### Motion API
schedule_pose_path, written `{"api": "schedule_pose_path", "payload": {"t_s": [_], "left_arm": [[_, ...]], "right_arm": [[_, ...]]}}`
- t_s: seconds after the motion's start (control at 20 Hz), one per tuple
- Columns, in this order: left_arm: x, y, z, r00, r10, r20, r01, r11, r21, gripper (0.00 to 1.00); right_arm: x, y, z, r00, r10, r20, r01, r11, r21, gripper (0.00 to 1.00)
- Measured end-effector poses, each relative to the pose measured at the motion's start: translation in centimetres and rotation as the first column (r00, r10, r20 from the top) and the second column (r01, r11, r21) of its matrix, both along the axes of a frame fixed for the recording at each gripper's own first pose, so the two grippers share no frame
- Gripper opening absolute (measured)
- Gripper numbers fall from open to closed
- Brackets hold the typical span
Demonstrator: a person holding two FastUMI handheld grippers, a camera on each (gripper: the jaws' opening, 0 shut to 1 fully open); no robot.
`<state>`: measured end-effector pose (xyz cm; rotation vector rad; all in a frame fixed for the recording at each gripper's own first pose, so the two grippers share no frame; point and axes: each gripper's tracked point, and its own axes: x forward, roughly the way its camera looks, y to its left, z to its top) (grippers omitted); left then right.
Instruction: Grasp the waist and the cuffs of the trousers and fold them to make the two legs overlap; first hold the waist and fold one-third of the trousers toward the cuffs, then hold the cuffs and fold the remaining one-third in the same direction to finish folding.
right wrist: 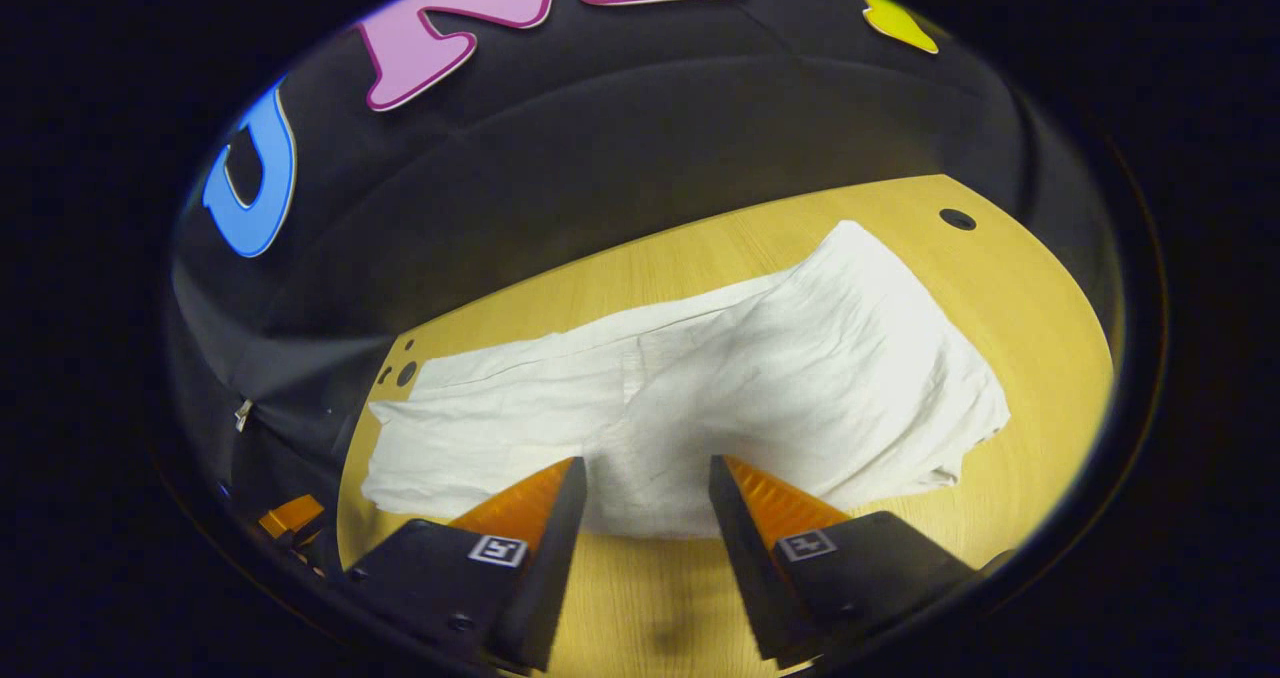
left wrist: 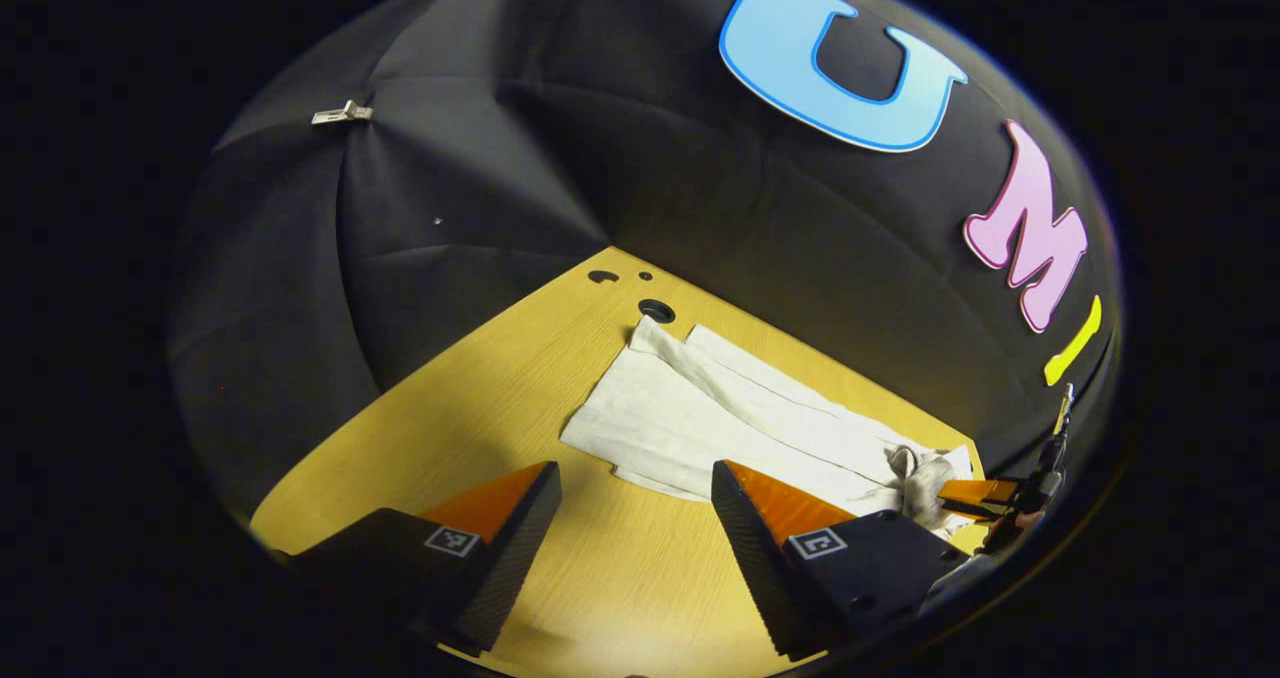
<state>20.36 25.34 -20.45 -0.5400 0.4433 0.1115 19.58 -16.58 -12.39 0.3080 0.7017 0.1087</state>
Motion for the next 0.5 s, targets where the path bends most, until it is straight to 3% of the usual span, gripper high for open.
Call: {"api": "schedule_pose_path", "payload": {"t_s": [0.05,0.1,0.3,0.5], "left_arm": [[0.5,-0.1,-0.4,1.0,0.008,-0.012,-0.008,1.0,0.0,0.92],[1.0,-0.2,-1.1,0.999,0.018,-0.029,-0.018,1.0,0.007,0.96],[3.2,-0.1,-3.5,0.991,0.088,-0.103,-0.084,0.996,0.044,0.96],[5.3,-0.7,-5.6,0.977,0.131,-0.171,-0.114,0.988,0.109,0.96]], "right_arm": [[-0.6,-0.1,0.2,1.0,0.006,0.003,-0.006,1.0,-0.016,0.85],[-1.4,-0.3,0.5,1.0,0.009,0.009,-0.009,1.0,-0.028,0.97],[-5.4,-3.4,1.1,0.999,-0.042,0.015,0.043,0.994,-0.097,0.99],[-11.1,-6.2,1.6,1.0,-0.019,0.019,0.022,0.983,-0.184,0.99]]}}
